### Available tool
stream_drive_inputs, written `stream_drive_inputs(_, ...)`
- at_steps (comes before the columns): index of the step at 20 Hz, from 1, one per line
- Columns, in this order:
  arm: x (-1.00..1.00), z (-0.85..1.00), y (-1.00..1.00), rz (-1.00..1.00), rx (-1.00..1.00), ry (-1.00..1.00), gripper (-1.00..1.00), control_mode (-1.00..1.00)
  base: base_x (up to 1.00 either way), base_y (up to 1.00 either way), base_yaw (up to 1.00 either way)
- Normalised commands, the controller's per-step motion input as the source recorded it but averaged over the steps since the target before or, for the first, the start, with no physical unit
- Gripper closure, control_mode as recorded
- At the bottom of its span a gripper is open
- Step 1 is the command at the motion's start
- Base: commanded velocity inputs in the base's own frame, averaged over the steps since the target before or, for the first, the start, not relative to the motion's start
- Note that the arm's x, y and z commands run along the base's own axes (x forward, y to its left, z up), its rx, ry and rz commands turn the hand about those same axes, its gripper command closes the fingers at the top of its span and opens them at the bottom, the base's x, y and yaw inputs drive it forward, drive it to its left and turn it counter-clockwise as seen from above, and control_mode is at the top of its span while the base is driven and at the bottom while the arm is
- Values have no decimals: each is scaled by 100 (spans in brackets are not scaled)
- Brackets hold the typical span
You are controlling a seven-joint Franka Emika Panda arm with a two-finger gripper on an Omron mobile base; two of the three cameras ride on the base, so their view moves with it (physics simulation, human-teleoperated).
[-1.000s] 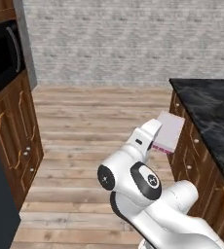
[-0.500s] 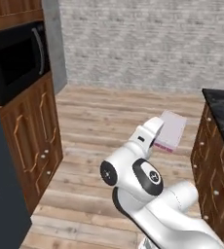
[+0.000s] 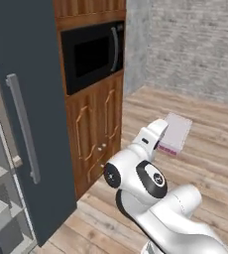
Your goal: The ice cube tray has been filled with water. Take the tray and place it in the freezer to make ice. Close the freezer door after placing the tray.
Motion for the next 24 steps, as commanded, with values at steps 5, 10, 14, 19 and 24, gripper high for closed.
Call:
stream_drive_inputs(5,0,0,0,0,0,0,100,100,57,0,68)
stream_drive_inputs(10,0,0,0,0,0,0,100,100,66,0,68)
stream_drive_inputs(14,0,0,0,0,0,0,100,100,65,-2,69)
stream_drive_inputs(19,0,0,0,0,0,0,100,100,42,0,65)
stream_drive_inputs(24,0,0,0,0,0,0,100,100,-2,-9,56)
